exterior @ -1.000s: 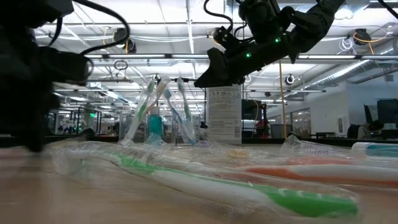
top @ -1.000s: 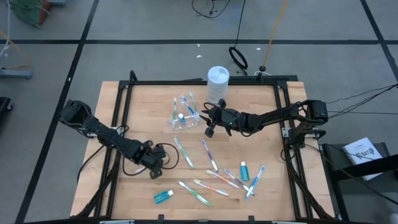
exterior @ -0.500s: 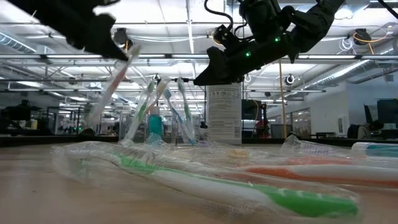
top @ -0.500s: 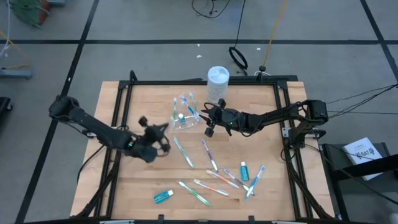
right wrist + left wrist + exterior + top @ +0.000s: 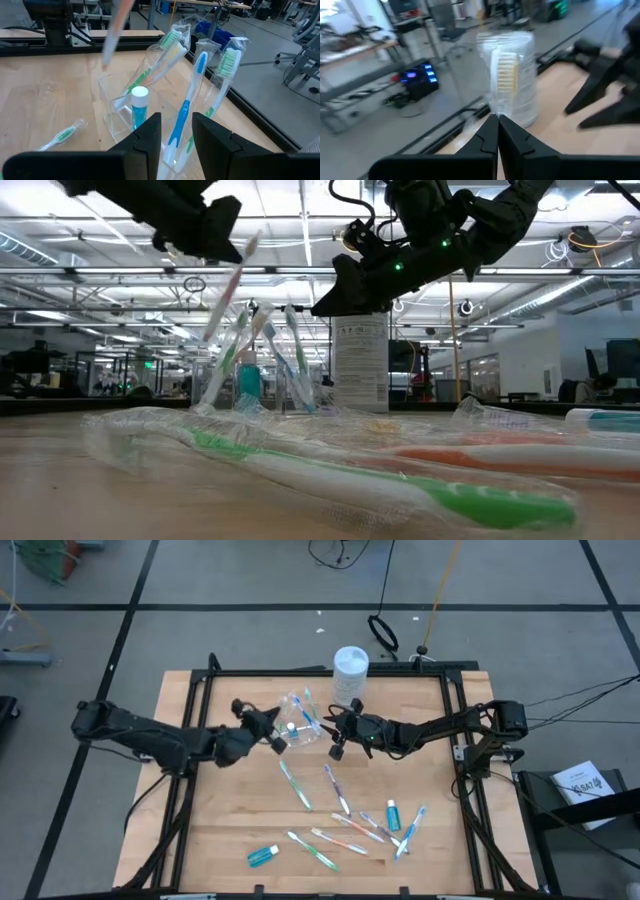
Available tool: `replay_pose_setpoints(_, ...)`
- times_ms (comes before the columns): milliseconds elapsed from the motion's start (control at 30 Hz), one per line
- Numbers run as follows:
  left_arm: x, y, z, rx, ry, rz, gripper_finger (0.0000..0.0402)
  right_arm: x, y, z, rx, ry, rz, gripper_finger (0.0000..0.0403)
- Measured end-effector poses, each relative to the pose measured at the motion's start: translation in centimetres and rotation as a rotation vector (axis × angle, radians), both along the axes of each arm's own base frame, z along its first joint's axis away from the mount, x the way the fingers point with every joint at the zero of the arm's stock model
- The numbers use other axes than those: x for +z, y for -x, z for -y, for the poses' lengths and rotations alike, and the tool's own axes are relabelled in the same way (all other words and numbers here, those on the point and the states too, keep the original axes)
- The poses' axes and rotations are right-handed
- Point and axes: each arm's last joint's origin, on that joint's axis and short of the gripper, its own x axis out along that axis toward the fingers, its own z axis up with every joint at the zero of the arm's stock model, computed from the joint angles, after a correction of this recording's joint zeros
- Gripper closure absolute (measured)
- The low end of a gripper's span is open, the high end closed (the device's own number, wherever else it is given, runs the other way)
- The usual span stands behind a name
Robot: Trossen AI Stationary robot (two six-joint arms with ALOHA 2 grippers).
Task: Pick & Place toothbrushing station
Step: Put the orange toothbrush into the transparent organizer
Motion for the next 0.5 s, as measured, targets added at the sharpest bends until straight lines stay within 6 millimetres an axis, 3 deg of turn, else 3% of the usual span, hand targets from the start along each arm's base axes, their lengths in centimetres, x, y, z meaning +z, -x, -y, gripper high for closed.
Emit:
replay_pose_setpoints(267, -2.3, 0.0, -2.3, 0.018, 0.036, -0.034, 0.0397, 0.0, 0.0, 0.0, 0.000, 0.000, 0.002, 0.0303)
replay_pose_setpoints(500, -5.3, 1.1, -2.4, 0.005, 0.126, -0.049, 0.0396, 0.1, 0.0, 0.0, 0.000, 0.001, 0.006, 0.0303)
